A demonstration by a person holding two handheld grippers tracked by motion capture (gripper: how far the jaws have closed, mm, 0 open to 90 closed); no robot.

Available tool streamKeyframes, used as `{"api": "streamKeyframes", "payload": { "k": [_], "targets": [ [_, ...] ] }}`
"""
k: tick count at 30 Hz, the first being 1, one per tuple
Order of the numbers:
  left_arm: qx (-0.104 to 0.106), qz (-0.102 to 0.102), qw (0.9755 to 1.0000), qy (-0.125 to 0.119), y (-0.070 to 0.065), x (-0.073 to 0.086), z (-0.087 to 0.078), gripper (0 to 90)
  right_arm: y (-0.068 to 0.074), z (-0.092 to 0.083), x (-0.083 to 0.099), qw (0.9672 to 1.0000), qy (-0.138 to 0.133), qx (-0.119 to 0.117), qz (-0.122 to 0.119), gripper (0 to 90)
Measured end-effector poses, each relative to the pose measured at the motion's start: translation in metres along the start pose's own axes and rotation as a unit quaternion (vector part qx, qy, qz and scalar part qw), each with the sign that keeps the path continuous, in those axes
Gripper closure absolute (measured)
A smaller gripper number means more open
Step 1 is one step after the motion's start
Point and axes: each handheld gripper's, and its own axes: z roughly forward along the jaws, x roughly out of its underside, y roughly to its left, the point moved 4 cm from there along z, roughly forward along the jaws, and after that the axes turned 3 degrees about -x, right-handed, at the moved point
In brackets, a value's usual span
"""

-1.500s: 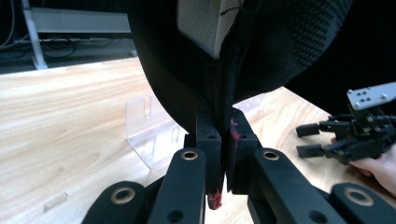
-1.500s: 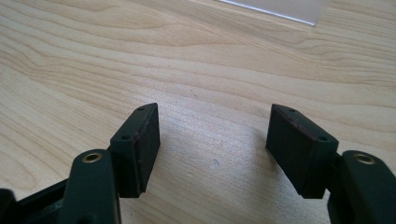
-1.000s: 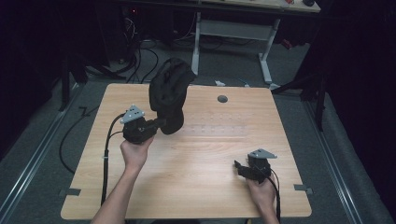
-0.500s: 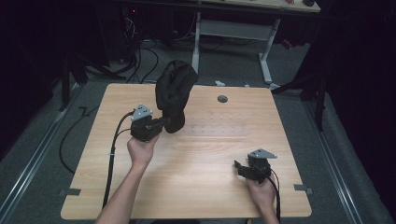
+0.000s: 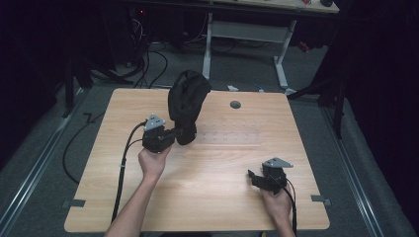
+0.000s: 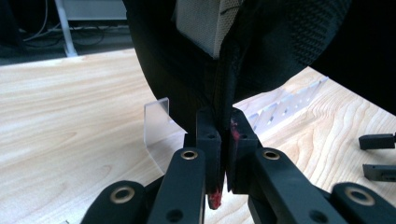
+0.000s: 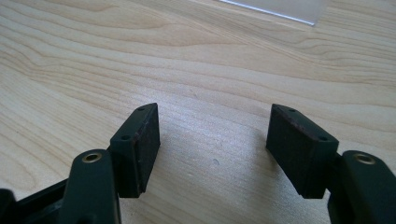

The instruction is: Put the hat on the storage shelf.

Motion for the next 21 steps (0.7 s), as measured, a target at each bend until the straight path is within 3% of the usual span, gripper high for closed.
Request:
{"api": "streamKeyframes", "payload": {
  "k": [10, 15, 16, 21],
  "targets": [
    [0.013, -0.009, 0.9998, 0.01, -0.001, 0.0043, -0.0008, 82.4, 0.0, 0.0, 0.0, 1.0, 0.0, 0.0, 0.0, 34.9],
    [0.012, -0.009, 0.9996, 0.023, -0.0007, 0.0069, -0.0021, 73.6, 0.0, 0.0, 0.0, 1.0, 0.0, 0.0, 0.0, 34.9],
    [0.013, -0.012, 0.9996, 0.023, 0.0001, 0.0072, -0.0029, 66.9, 0.0, 0.0, 0.0, 1.0, 0.0, 0.0, 0.0, 34.9],
    [0.016, -0.021, 0.9994, 0.021, 0.002, 0.0059, -0.008, 57.8, 0.0, 0.0, 0.0, 1.0, 0.0, 0.0, 0.0, 34.9]
  ]
}}
